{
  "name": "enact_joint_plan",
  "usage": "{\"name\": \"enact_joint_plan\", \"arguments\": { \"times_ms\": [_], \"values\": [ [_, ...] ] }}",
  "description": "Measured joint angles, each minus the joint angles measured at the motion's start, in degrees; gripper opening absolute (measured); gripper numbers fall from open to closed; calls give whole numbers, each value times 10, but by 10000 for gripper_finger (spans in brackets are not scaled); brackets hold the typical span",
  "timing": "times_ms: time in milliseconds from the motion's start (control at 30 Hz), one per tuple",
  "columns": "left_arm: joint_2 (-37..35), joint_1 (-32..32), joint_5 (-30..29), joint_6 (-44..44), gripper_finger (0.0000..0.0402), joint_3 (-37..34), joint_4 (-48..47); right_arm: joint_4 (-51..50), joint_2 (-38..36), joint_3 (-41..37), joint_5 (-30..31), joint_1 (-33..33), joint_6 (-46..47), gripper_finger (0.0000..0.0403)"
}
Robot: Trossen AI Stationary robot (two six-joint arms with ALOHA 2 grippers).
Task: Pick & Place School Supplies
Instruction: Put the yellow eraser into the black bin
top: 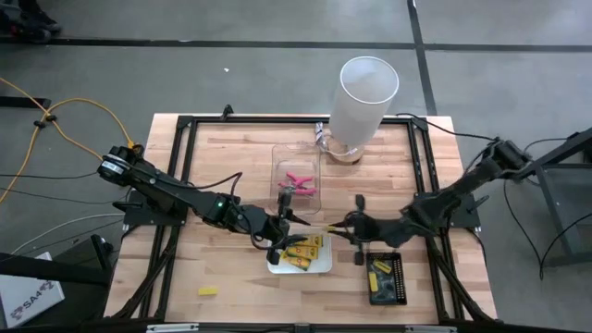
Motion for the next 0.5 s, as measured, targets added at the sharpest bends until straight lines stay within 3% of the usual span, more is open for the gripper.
{"name": "enact_joint_plan", "arguments": {
  "times_ms": [133, 300, 500],
  "values": [
    [0, 0, 0, 0, 173, 0, 0, -141, -68, 0, -11, 27, 147, 33],
    [0, 0, 0, -4, 173, 0, 0, -307, -120, 0, -78, 42, 358, 33],
    [0, 0, 0, -10, 173, 0, 0, -396, -128, 0, -171, 70, 529, 33]
  ]
}}
